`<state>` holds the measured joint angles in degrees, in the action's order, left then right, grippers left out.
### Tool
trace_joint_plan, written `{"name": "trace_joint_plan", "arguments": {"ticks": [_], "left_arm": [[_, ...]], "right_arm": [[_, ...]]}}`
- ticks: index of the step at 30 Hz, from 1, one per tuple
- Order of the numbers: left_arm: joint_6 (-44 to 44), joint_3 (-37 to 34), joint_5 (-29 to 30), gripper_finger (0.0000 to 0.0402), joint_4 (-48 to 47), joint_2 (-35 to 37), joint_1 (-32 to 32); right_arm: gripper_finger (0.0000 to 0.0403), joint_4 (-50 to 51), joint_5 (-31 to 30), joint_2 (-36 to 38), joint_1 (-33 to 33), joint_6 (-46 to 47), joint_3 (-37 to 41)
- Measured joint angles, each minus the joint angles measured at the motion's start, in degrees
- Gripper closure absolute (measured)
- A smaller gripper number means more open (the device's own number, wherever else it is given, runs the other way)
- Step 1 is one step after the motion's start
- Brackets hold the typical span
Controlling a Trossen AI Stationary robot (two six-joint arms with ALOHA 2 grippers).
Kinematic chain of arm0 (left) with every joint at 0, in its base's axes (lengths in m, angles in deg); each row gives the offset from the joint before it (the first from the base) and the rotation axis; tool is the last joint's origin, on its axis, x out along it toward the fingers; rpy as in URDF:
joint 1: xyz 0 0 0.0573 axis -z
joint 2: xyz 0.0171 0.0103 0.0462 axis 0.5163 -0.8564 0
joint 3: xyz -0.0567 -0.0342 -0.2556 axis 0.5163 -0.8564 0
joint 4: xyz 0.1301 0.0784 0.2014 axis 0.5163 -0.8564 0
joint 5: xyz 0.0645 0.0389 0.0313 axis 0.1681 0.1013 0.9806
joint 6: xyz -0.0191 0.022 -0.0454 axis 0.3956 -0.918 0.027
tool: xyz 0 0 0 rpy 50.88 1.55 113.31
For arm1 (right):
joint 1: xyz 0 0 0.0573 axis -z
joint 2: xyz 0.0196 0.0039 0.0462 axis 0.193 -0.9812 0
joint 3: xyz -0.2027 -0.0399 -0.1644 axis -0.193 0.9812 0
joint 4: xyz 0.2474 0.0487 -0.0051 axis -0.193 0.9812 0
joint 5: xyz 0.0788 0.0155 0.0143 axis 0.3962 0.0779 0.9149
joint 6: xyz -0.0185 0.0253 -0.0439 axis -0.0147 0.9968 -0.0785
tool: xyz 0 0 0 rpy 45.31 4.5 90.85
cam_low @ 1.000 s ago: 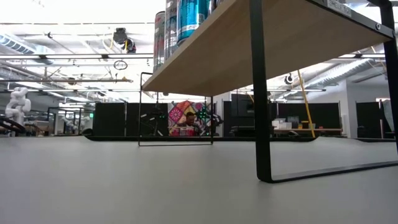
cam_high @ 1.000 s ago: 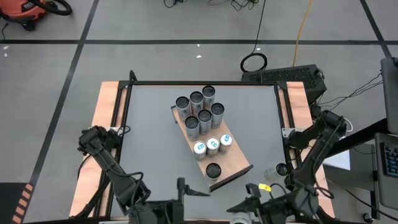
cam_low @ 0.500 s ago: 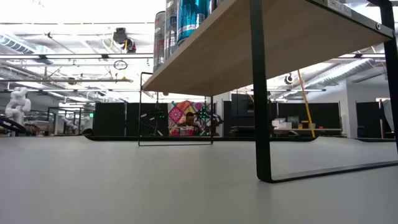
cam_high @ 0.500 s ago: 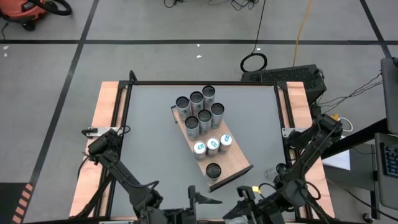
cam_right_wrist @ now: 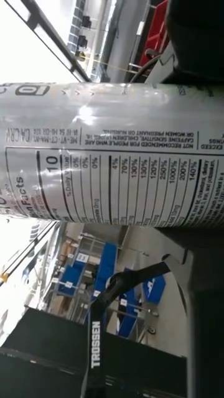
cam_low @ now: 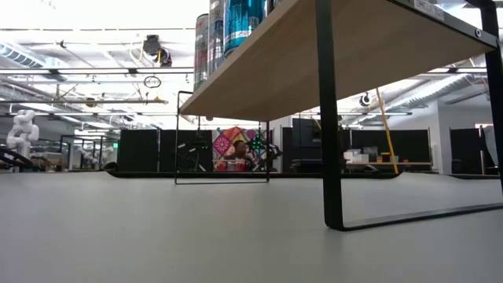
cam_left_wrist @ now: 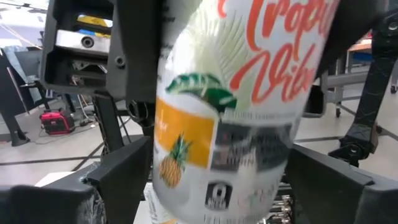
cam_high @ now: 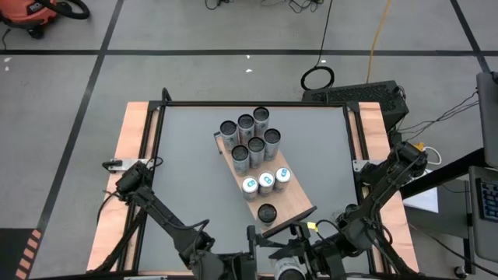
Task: Place canned beverage on shelf
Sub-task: Put the bottom white-yellow soda can on the shelf aligned with the other white-yellow soda can
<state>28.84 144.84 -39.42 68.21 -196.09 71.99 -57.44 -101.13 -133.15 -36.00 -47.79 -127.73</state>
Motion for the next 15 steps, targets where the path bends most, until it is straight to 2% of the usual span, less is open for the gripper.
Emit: {"name": "trace_joint_plan", "arguments": {"ticks": [8, 15], "left_arm": [[-0.04, 0.0, 0.76, 0.0052, 0.39, -0.02, -0.29], [-0.24, 0.0, 2.01, 0.0131, -0.3, -0.02, -0.25]], "right_arm": [[0.0206, 0.63, -0.02, 0.0, 0.61, 0.94, 0.0], [0.0206, 0.79, -0.1, -0.01, 0.61, 1.36, -0.02]]}}
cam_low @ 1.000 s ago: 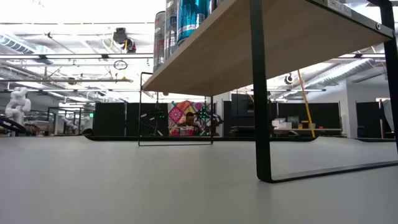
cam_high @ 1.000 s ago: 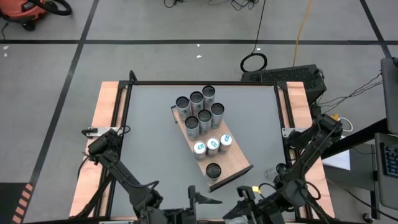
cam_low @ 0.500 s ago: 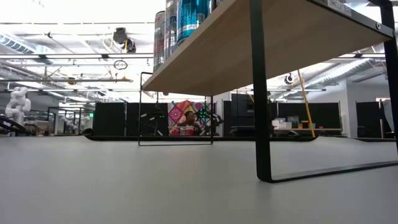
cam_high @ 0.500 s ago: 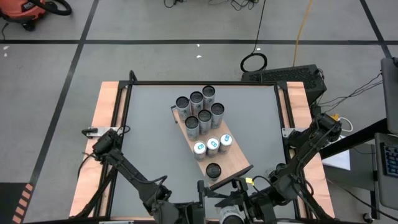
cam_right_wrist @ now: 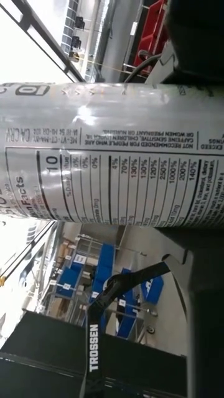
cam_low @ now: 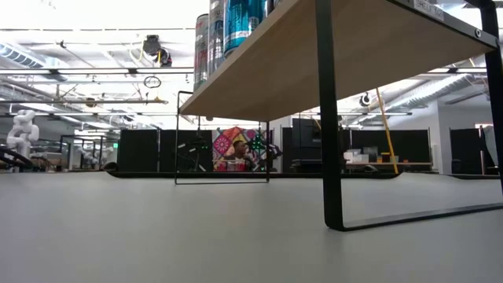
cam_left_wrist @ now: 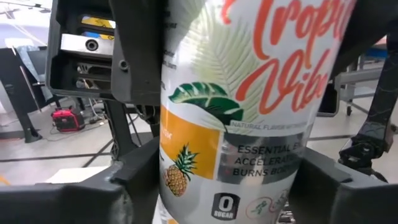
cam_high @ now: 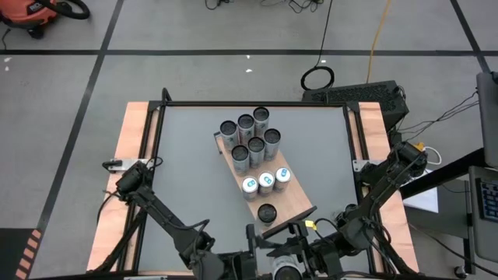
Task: Place canned beverage on shelf
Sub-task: Put the bottom white-yellow soda can on the shelf aligned with the other white-yellow soda can
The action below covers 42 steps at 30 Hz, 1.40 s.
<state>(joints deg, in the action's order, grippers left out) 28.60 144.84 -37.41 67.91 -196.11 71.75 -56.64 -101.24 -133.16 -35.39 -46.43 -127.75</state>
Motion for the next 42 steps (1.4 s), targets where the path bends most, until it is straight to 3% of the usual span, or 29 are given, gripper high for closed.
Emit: {"name": "trace_joint_plan", "arguments": {"ticks": [3, 9, 13, 19, 25, 35, 42], "left_arm": [[-0.23, 0.0, 0.36, 0.0156, -0.17, 0.0, 0.14], [-0.04, 0.0, 0.89, 0.015, -0.24, -0.02, 0.76], [0.7, -0.01, 1.44, 0.0142, -0.76, -0.1, 1.31], [5.17, -0.02, 2.69, 0.0139, -4.23, -0.13, 1.95], [7.68, -0.02, 2.81, 0.0138, -5.33, -0.13, 1.81], [9.21, -0.02, 3.02, 0.0137, -6.8, -0.23, 1.13], [10.63, -0.02, 3.43, 0.0137, -7.91, -0.28, 0.67]], "right_arm": [[0.0206, 0.38, -0.23, 0.01, 0.0, 0.08, 0.0], [0.0202, 1.1, -0.3, 0.01, -0.03, 0.7, -0.07], [0.0177, 2.64, -1.74, 0.21, -0.52, 2.46, -0.09], [0.0129, 3.91, -9.66, 0.54, -3.32, 2.91, -0.09], [0.0114, 5.64, -13.49, 2.88, -4.86, 2.47, -0.14], [0.0128, 32.4, -13.53, 5.01, -4.77, 11.03, -10.22], [0.0138, 35.64, -13.54, 4.76, -4.66, 10.91, -12.79]]}}
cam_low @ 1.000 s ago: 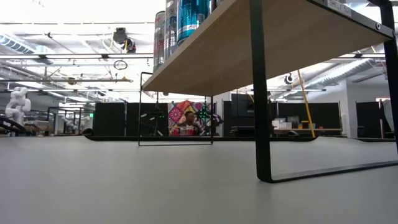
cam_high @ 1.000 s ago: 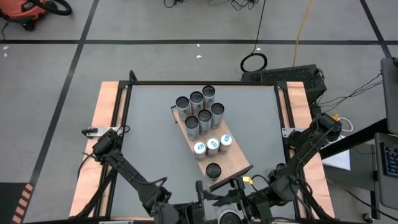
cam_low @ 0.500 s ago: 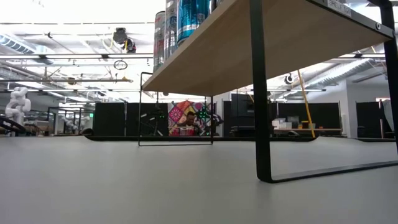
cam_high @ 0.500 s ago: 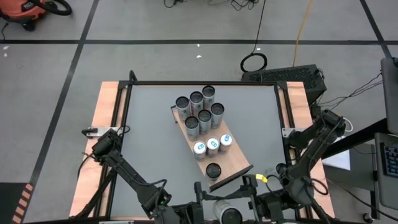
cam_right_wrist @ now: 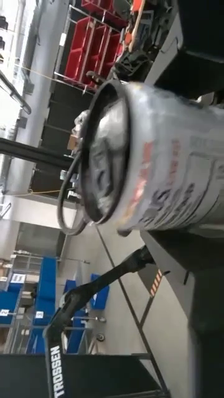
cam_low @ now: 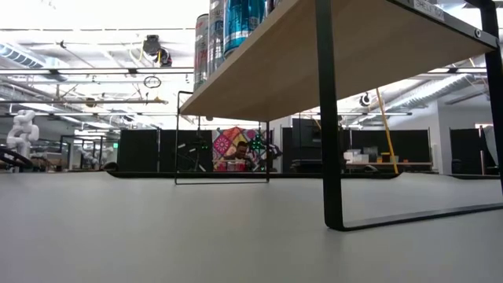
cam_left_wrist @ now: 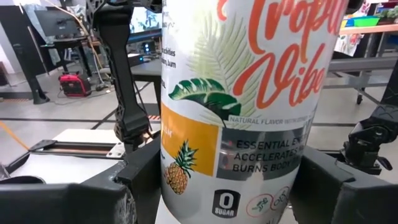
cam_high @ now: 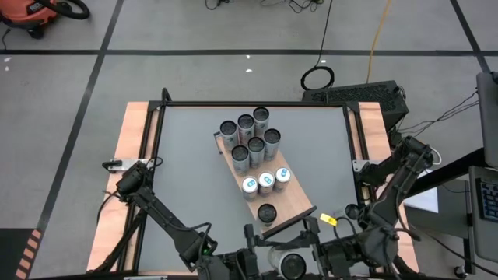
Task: Place canned beverage on shelf
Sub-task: Put the bottom white-yellow soda can on the shelf aligned with the other white-yellow soda can
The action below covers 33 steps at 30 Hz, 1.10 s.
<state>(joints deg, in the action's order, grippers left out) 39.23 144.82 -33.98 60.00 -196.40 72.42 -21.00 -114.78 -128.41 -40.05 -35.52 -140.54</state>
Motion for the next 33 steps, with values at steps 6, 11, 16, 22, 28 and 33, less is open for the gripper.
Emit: {"name": "trace_joint_plan", "arguments": {"ticks": [6, 11, 16, 22, 28, 33], "left_arm": [[-0.01, 0.0, -0.01, 0.0137, -0.23, 0.0, 0.05], [-0.05, 0.0, 0.04, 0.0137, -0.28, 0.0, 0.03], [-0.15, 0.0, 0.15, 0.0137, -0.35, 0.0, 0.02], [-0.12, 0.0, -0.15, 0.0137, -0.88, 0.0, 0.05], [0.17, 0.02, -0.07, 0.0137, -1.05, 0.0, 0.03], [0.17, 0.02, -0.03, 0.0137, -1.22, 0.0, 0.03]], "right_arm": [[0.0165, 0.71, 0.01, 0.0, -0.45, -0.53, -0.42], [0.0198, 0.83, 0.06, 0.0, -0.67, -0.51, -0.42], [0.0205, 0.85, -0.31, -0.02, -1.38, -0.82, -0.42], [0.0164, 1.17, -1.48, 0.17, -2.49, -2.49, -0.42], [0.015, 0.92, -1.57, 0.28, -2.53, -3.16, -0.42], [0.015, 0.83, -1.48, 0.28, -2.55, -3.61, -0.42]]}}
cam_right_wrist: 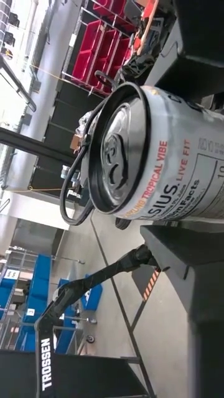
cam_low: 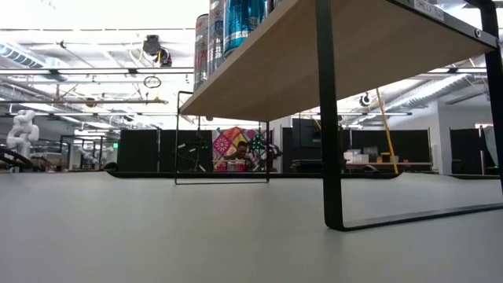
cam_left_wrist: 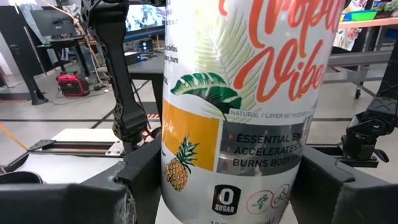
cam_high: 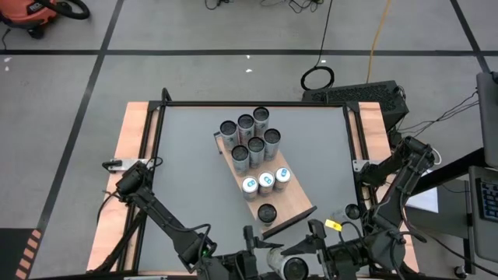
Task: Place canned beverage on shelf
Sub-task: Put the bottom white-yellow soda can on the shelf aligned with the other white-yellow soda can
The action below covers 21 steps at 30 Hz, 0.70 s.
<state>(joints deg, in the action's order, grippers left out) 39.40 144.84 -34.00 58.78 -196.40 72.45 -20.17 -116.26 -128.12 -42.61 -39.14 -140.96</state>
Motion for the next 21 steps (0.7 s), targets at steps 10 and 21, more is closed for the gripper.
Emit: {"name": "trace_joint_plan", "arguments": {"ticks": [10, 21], "left_arm": [[-0.02, 0.0, 0.07, 0.0137, -0.35, 0.0, 0.0], [-0.07, 0.0, 0.42, 0.0136, -0.9, 0.0, -0.04]], "right_arm": [[0.0191, -0.04, 0.15, 0.07, 0.0, 0.04, 0.0], [0.0226, 0.88, 0.05, 0.26, -0.44, -0.16, 0.0]]}}
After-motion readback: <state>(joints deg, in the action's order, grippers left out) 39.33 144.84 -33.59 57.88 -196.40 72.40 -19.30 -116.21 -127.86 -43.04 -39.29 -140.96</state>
